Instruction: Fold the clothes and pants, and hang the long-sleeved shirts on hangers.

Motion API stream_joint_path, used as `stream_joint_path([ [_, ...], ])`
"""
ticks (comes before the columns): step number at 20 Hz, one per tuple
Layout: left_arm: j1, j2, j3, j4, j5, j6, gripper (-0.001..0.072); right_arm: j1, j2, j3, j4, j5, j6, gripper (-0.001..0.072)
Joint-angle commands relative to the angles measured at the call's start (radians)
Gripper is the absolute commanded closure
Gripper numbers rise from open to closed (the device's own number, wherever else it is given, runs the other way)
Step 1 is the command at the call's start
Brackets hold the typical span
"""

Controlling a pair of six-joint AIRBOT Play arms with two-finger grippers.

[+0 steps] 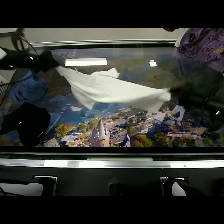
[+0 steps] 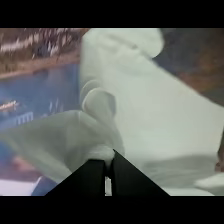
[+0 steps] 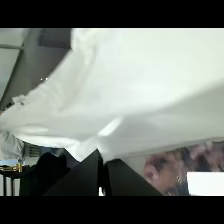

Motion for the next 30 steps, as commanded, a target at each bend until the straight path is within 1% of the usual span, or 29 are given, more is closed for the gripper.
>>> stream_joint_path([
  [1,0.013,0.168,0.108,0.008,0.045,-0.025,0.0691,0.06,-0.007,0.483,0.002,-0.051,0.06,0.0689],
  [3,0.026,0.306,0.114,0.042,0.103,-0.078,0.0691,0.06,0.006,0.734,-0.089,-0.067,0.129,0.0689],
  [5,0.031,0.452,0.114,0.116,0.148,-0.102,0.0691,0.06,0.032,0.937,-0.206,-0.048,0.185,0.0689],
  [6,0.032,0.512,0.114,0.157,0.153,-0.115,0.0691,0.06,0.05,1.012,-0.257,-0.031,0.192,0.0689],
  [7,0.032,0.573,0.114,0.213,0.153,-0.148,0.0691,0.06,0.076,1.063,-0.303,-0.018,0.201,0.0689],
  [10,0.032,0.7,0.112,0.353,0.156,-0.258,0.0691,0.06,0.167,1.07,-0.422,-0.01,0.267,0.0689],
  [11,0.032,0.718,0.112,0.372,0.159,-0.266,0.0691,0.06,0.177,1.07,-0.461,0.0,0.292,0.0689],
  [13,0.032,0.711,0.103,0.366,0.16,-0.266,0.069,0.06,0.156,1.056,-0.482,0.02,0.322,0.0689],
  [15,0.031,0.666,0.043,0.306,0.159,-0.265,0.0691,0.061,0.092,0.997,-0.471,0.042,0.365,0.0689],
  [16,0.023,0.628,-0.002,0.267,0.16,-0.261,0.0691,0.062,0.039,0.96,-0.466,0.071,0.366,0.0689],
  [19,-0.066,0.48,-0.145,0.258,0.181,-0.266,0.0691,0.08,-0.174,0.857,-0.46,0.14,0.366,0.0689],
  [22,-0.155,0.262,-0.258,0.26,0.272,-0.274,0.0691,0.187,-0.441,0.803,-0.507,0.123,0.365,0.0689],
  [24,-0.188,0.093,-0.271,0.266,0.301,-0.275,0.0691,0.269,-0.623,0.803,-0.601,0.093,0.375,0.0689],
  [26,-0.198,-0.055,-0.27,0.266,0.324,-0.301,0.0691,0.318,-0.751,0.803,-0.689,0.057,0.447,0.0689],
  [29,-0.193,-0.19,-0.27,0.265,0.329,-0.328,0.0691,0.344,-0.849,0.803,-0.701,0.008,0.542,0.0689],
  [30,-0.191,-0.214,-0.27,0.266,0.33,-0.33,0.0691,0.344,-0.864,0.803,-0.7,-0.012,0.554,0.0689],
])
